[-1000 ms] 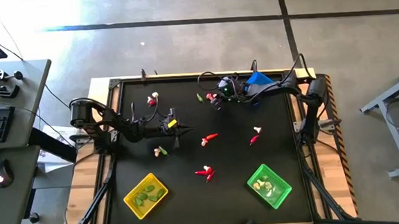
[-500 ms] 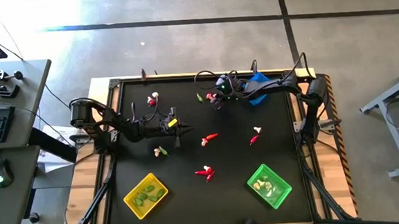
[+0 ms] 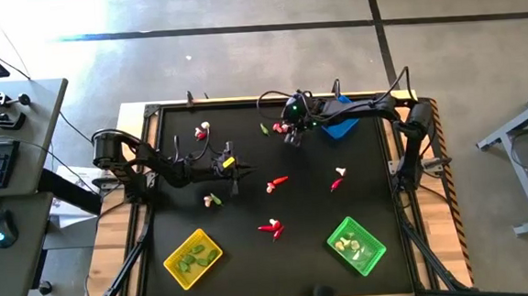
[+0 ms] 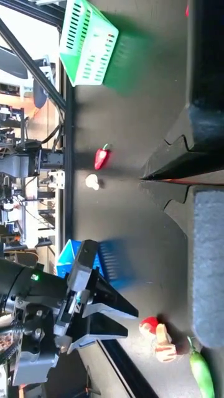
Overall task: Sort produce into baskets
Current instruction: Put the red mushroom into the green bin
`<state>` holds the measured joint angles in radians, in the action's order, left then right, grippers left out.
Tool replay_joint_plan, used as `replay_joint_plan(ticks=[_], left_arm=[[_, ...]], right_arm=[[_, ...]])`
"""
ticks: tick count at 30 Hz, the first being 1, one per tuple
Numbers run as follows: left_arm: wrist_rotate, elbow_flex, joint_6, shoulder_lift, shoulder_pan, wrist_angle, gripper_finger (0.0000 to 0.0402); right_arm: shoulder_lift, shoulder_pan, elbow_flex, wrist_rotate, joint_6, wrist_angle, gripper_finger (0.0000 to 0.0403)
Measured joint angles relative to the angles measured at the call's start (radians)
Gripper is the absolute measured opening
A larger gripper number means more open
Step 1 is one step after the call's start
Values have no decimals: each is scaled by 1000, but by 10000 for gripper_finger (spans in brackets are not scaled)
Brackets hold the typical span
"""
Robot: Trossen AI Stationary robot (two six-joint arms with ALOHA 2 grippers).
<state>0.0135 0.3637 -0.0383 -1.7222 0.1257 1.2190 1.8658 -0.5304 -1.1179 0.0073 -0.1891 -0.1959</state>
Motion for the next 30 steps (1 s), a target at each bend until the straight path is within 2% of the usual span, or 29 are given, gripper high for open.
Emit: replay_joint_plan(ticks=[8,15,21,25,30], left_arm=[[0,0,0,0,0,0,0],[0,0,-15,0,0,1,0],[1,0,-18,0,0,0,0],[1,0,-18,0,0,-1,0],[1,0,-16,0,0,-2,0]], right_arm=[[2,0,0,-2,-125,49,172],[75,4,-1,5,-160,47,172],[79,7,-1,13,-160,54,164],[79,7,-1,9,-160,48,118],[68,15,-1,9,-159,42,23]])
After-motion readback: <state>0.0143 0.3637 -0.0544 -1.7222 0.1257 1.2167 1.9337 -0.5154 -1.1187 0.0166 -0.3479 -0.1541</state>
